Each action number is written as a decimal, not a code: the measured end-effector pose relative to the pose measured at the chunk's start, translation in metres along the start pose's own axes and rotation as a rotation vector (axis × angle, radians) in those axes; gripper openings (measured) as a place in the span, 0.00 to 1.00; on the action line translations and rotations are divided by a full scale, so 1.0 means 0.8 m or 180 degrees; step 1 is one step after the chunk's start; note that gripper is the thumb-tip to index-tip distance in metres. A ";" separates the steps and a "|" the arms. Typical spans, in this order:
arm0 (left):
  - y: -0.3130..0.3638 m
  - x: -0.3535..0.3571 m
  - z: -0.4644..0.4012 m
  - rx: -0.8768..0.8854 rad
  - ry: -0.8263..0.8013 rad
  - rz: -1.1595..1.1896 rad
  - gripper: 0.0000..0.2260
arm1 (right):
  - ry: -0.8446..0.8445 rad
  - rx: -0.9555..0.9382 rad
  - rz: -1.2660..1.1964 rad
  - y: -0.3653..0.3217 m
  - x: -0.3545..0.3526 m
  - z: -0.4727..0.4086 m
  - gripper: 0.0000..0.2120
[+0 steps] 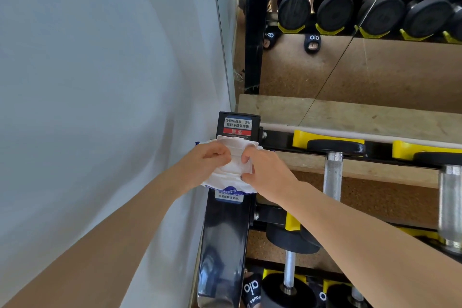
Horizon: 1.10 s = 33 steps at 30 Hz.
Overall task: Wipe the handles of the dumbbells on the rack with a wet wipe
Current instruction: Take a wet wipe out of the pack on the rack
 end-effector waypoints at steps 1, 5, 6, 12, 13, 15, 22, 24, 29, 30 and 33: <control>-0.003 0.002 0.004 -0.0213 -0.0076 0.0524 0.09 | 0.0009 0.0010 0.0016 0.000 0.000 0.000 0.15; -0.003 -0.004 0.007 -0.0357 0.0132 0.1195 0.08 | 0.0014 -0.0005 0.0002 -0.004 0.000 0.000 0.22; -0.003 -0.010 0.007 -0.0305 0.0328 0.1280 0.09 | 0.0005 -0.0001 -0.0012 -0.004 0.000 0.000 0.20; -0.010 -0.040 0.018 -0.0424 0.1360 0.1412 0.09 | -0.0036 0.0087 0.0047 -0.005 -0.003 0.005 0.12; -0.008 -0.040 0.020 -0.0437 0.1430 0.1520 0.11 | -0.0038 0.0088 0.0054 -0.006 -0.004 0.006 0.12; 0.005 -0.035 0.021 -0.0287 0.1431 0.2144 0.18 | -0.0051 0.0088 0.0048 -0.008 -0.003 0.007 0.13; 0.074 -0.031 0.047 0.0254 0.0281 0.3851 0.15 | -0.0216 0.0128 -0.0011 -0.009 0.003 0.007 0.16; 0.079 -0.038 0.057 0.0122 0.0393 0.3418 0.13 | -0.0275 0.0177 -0.0126 -0.007 0.005 0.007 0.18; 0.031 -0.063 0.054 -0.0520 0.1188 -0.0499 0.06 | -0.0096 0.0172 -0.0518 -0.005 -0.012 0.021 0.15; 0.024 -0.057 0.050 -0.0510 0.1048 -0.1091 0.03 | 0.0057 0.0135 -0.0541 -0.006 -0.019 0.025 0.13; 0.001 -0.028 0.040 -0.0472 0.0554 -0.1795 0.13 | 0.0440 0.0118 -0.0668 -0.006 -0.034 0.038 0.13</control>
Point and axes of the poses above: each hand's wrist, its own z-axis away from the middle knuckle, its own x-axis out of the palm, y = z × x, the point moved 9 cm from there along -z, towards the middle knuckle, and after that the axes turned 1 degree about -y, right-handed, at the moved point
